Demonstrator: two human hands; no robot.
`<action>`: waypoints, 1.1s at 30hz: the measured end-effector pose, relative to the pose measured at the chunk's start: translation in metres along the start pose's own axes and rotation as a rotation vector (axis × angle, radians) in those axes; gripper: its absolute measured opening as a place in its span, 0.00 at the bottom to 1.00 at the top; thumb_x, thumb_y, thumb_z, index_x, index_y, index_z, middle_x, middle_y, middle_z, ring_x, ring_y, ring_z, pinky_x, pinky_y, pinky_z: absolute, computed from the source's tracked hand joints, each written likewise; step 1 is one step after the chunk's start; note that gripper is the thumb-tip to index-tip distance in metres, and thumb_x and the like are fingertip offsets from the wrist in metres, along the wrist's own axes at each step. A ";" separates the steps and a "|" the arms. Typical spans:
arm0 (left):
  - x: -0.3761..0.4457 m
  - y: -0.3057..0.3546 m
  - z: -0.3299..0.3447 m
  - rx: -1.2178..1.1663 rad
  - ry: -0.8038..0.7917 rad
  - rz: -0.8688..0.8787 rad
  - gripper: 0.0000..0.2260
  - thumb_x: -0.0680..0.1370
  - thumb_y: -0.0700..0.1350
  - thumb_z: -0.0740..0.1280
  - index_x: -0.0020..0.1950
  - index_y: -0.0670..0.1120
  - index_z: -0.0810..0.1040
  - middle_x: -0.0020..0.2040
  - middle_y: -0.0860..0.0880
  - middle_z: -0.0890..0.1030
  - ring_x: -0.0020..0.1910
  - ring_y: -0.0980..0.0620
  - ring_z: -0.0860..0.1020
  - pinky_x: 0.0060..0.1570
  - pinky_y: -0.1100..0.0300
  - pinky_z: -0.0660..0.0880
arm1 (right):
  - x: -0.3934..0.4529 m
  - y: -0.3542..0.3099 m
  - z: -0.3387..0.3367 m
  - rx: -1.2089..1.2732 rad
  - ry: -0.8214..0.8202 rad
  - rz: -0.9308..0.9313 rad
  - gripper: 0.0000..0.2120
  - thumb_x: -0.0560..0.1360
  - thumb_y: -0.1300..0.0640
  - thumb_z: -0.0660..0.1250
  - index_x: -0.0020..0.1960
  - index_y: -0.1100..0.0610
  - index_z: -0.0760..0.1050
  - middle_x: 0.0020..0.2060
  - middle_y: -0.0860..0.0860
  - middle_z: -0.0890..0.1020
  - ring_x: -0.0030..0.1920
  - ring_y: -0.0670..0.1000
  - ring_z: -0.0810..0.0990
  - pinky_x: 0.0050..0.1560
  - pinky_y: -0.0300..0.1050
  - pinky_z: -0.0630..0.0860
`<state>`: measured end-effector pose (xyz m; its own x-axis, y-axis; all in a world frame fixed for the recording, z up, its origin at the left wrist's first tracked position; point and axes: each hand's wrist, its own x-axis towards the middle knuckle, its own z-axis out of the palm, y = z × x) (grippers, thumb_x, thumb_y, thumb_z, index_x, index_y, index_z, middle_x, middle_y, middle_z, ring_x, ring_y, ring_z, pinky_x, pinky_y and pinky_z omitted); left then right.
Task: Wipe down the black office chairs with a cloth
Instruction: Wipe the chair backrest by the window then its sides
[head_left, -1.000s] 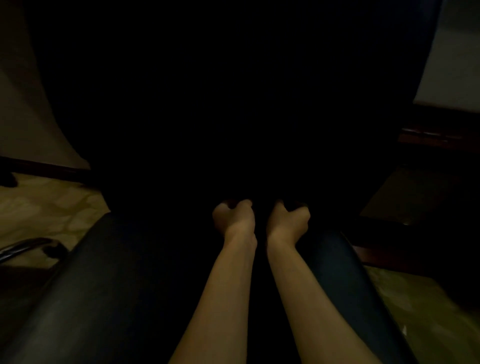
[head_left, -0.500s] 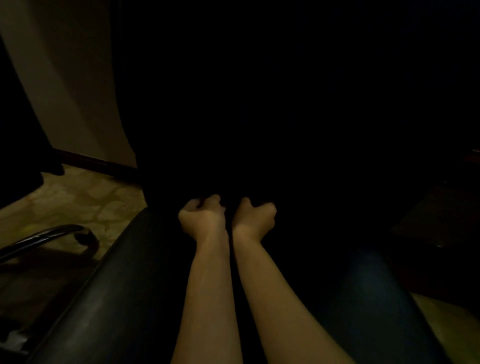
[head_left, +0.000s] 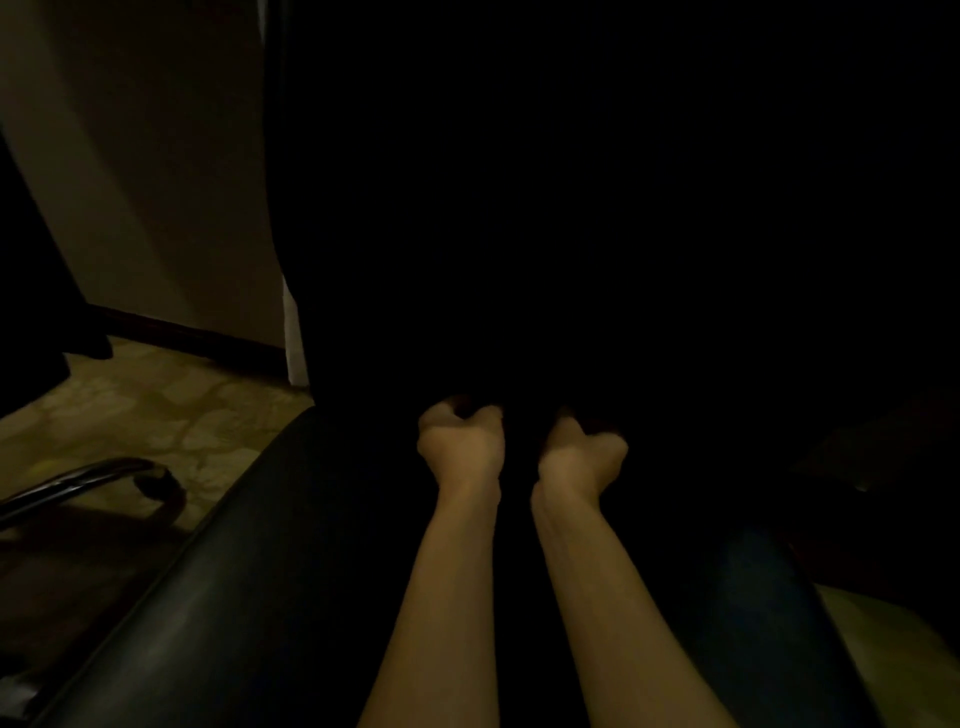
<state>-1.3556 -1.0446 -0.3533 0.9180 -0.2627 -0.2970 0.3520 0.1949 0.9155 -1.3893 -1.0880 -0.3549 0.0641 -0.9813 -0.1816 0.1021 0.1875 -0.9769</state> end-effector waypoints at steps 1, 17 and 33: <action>0.004 0.002 -0.004 -0.007 0.026 0.018 0.06 0.77 0.35 0.66 0.47 0.45 0.79 0.45 0.43 0.83 0.44 0.43 0.83 0.45 0.48 0.83 | -0.003 0.001 0.006 -0.007 -0.003 0.007 0.08 0.77 0.63 0.66 0.55 0.63 0.77 0.47 0.58 0.82 0.47 0.57 0.82 0.51 0.54 0.82; 0.064 0.044 -0.103 -0.030 0.431 0.151 0.06 0.76 0.35 0.67 0.47 0.44 0.80 0.48 0.45 0.82 0.49 0.48 0.82 0.54 0.50 0.80 | -0.086 0.041 0.108 -0.097 -0.271 -0.065 0.06 0.75 0.66 0.67 0.51 0.62 0.78 0.46 0.57 0.83 0.47 0.55 0.82 0.49 0.54 0.82; 0.074 0.043 -0.148 0.674 0.361 0.224 0.07 0.77 0.43 0.67 0.54 0.45 0.80 0.50 0.43 0.82 0.49 0.43 0.79 0.46 0.56 0.74 | -0.091 0.056 0.117 -0.177 -0.448 -0.163 0.06 0.76 0.60 0.67 0.53 0.56 0.77 0.45 0.50 0.81 0.45 0.49 0.80 0.46 0.41 0.78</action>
<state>-1.2452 -0.9159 -0.3761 0.9969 0.0604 -0.0501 0.0715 -0.4367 0.8968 -1.2735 -0.9830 -0.3798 0.4847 -0.8747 0.0028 -0.0214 -0.0151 -0.9997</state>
